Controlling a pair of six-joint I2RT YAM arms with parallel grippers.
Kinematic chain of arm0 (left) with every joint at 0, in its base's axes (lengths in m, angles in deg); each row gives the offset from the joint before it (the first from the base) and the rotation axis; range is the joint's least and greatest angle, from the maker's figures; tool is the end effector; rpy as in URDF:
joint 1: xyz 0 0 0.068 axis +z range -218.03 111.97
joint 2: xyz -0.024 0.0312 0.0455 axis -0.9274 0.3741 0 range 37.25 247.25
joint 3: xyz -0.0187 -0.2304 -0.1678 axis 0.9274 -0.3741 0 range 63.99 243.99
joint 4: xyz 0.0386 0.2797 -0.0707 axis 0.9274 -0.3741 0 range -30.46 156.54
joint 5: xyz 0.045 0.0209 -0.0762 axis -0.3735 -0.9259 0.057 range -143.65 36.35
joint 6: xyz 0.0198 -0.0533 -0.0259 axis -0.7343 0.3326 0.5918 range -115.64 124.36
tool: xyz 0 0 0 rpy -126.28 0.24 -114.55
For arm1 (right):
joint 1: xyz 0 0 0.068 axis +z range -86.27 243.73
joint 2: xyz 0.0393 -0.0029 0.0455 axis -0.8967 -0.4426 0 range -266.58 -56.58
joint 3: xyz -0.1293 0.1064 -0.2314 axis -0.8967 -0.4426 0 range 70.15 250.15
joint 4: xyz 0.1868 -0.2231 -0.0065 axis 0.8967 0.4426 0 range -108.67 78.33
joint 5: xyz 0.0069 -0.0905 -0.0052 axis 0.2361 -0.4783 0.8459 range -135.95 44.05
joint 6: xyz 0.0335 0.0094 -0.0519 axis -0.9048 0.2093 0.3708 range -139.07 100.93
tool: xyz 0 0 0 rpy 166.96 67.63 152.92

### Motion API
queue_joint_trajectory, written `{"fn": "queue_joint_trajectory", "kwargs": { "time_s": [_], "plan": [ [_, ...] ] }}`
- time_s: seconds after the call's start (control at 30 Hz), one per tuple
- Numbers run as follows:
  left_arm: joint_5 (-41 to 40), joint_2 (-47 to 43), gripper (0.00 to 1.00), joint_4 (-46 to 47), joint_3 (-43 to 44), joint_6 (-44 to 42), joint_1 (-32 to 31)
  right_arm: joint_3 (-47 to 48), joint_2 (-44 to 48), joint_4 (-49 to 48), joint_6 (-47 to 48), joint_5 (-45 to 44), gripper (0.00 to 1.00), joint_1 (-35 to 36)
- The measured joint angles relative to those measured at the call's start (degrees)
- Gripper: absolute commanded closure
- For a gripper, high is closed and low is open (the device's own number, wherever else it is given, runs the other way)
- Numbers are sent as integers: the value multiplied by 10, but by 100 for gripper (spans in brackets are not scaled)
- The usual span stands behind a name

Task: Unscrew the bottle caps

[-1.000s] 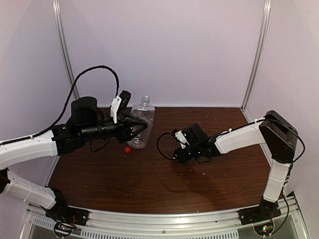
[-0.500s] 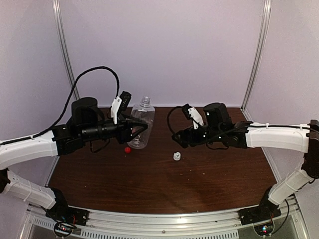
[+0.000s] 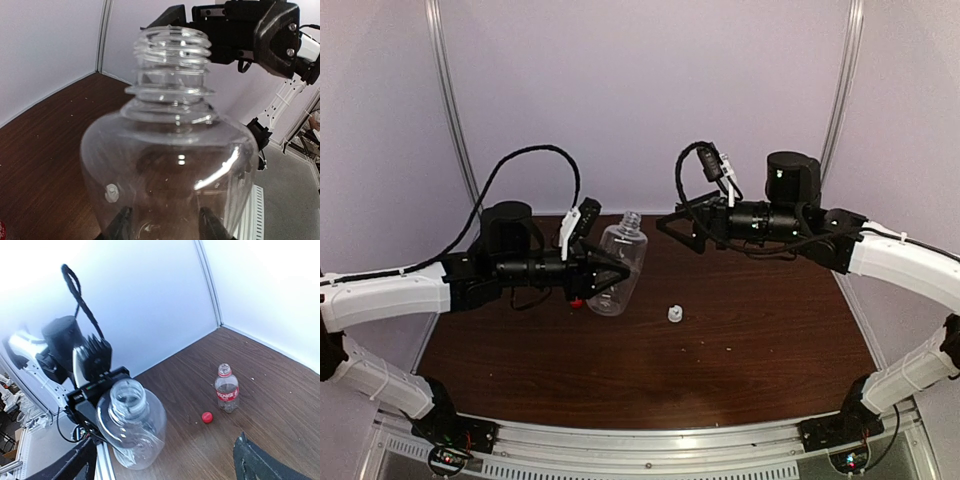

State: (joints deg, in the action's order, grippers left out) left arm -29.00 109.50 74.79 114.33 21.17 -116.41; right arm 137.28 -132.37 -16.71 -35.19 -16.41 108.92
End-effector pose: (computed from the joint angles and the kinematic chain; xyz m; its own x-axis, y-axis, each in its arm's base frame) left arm 0.2032 -0.2585 0.3025 -0.4245 0.0819 -0.9017 0.8627 0.3388 -0.3753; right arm 0.2283 0.2631 0.3787 -0.3908 -0.0507 -0.9191 -0.8851 0.2949 0.3601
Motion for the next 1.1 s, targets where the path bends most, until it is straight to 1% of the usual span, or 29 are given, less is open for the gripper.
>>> {"fn": "queue_joint_trajectory", "kwargs": {
  "time_s": [0.13, 0.23, 0.37, 0.6, 0.97, 1.1],
  "plan": [
    [33, 12, 56, 7, 0, 0, 0, 34, -15, -3, -7, 31, 5, 8],
    [49, 16, 56, 7, 0, 0, -1, 49, -34, -2, -9, 45, 8, 15],
    [64, 19, 56, 8, 0, 0, -1, 60, -59, 1, -13, 54, 19, 25],
    [74, 24, 56, 7, 0, 0, -2, 78, -80, 15, -16, 63, 36, 35],
    [76, 27, 55, 7, 0, 0, -3, 88, -94, 28, -15, 66, 51, 43],
    [74, 28, 54, 5, 0, 0, -4, 88, -100, 34, -12, 69, 68, 43]
  ]
}}
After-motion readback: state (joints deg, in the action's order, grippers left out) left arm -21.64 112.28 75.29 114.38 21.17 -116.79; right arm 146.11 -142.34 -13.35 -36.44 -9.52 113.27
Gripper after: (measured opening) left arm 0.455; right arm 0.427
